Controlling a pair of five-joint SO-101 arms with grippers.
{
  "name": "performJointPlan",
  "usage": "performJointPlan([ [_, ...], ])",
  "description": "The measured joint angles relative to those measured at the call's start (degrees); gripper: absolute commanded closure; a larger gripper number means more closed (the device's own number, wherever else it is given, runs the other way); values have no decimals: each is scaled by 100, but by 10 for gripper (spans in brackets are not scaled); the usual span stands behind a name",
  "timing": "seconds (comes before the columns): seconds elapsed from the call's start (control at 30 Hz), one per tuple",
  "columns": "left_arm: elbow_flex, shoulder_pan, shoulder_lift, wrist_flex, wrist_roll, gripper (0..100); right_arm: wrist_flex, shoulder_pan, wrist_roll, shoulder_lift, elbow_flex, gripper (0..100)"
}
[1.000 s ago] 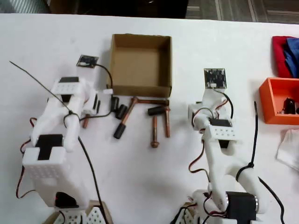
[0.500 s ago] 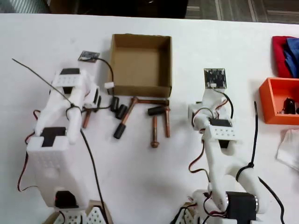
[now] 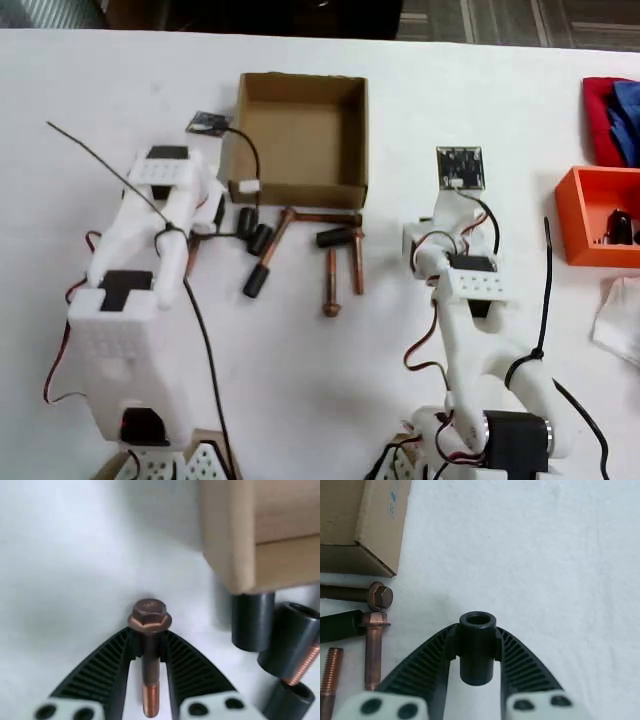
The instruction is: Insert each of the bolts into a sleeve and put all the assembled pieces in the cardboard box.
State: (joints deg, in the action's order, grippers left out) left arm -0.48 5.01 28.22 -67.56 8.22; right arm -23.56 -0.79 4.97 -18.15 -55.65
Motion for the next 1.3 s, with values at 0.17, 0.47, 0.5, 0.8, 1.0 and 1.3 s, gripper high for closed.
performJointPlan([
  [0.17,-105,-70,-325,-475,-9,974,-246,0,0,-220,0,978],
  [0.47,1846,-167,-2989,651,-18,974,-123,0,0,-1899,-958,978],
  [0.5,2347,-211,-3367,1055,-26,974,-53,0,0,-2145,-1143,978],
  [0.8,5081,-835,-5459,4519,-862,975,202,-651,0,-4932,-2585,978],
  [1.0,4659,-1301,-5556,4642,-905,975,1169,-2356,0,-5943,-3042,978],
  [1.3,3842,-1960,-5574,4659,-1934,975,1495,-2330,0,-6048,-3587,978],
])
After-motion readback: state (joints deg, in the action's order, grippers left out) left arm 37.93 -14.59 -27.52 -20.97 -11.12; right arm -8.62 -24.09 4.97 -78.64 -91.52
